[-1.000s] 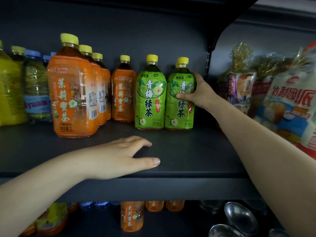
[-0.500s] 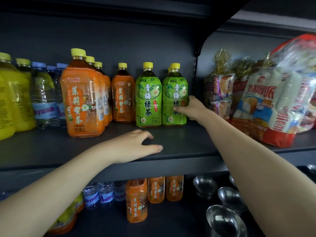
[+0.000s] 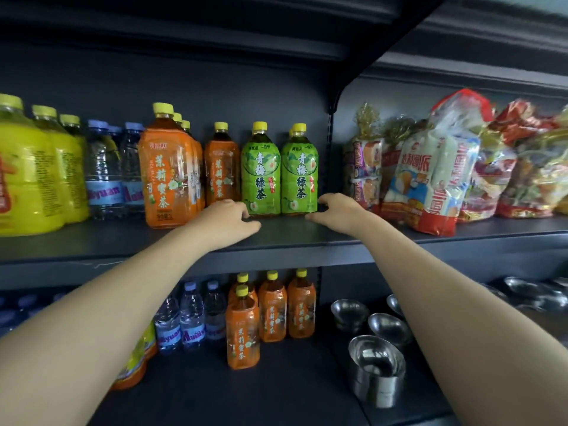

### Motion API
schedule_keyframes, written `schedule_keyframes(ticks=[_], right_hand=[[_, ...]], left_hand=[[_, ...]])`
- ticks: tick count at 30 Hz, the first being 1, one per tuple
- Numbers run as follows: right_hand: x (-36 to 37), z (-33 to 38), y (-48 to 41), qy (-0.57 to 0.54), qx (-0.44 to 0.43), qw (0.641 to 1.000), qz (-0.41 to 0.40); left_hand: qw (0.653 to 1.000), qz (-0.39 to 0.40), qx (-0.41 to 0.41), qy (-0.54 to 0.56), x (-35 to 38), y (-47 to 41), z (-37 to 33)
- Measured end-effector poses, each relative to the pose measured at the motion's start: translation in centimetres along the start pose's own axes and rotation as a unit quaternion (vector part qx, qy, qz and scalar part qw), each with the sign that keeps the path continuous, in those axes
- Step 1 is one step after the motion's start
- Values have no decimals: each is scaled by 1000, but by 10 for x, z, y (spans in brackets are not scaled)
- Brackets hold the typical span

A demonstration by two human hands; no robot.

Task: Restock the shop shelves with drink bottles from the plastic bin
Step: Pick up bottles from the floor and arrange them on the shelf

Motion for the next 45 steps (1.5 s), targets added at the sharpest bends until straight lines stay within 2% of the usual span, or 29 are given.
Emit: schedule_keyframes(ticks=[7, 18, 30, 36, 45], right_hand=[[-18, 13, 57, 95, -67, 993, 5], [-2, -14, 191, 80, -134, 986, 59], [50, -13, 294, 73, -132, 982, 112], [101, -22, 350, 88, -98, 979, 157], [183, -56, 421, 92, -66, 969, 218]], left_hand=[[999, -18, -17, -31, -19, 57, -32], [993, 2, -96, -75, 9, 206, -86], [988, 12, -126, -93, 48, 313, -83], [984, 71, -107, -123, 90, 374, -61], [982, 112, -120, -94, 171, 434, -33]])
Point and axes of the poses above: each hand's wrist, its own y-axis away from the middle knuckle, its own x-axis out of the palm, z = x × y, the point moved 8 cm from there along -y, towards the middle knuckle, and after that the axes turned 9 degrees about y, right-handed, at the moved point
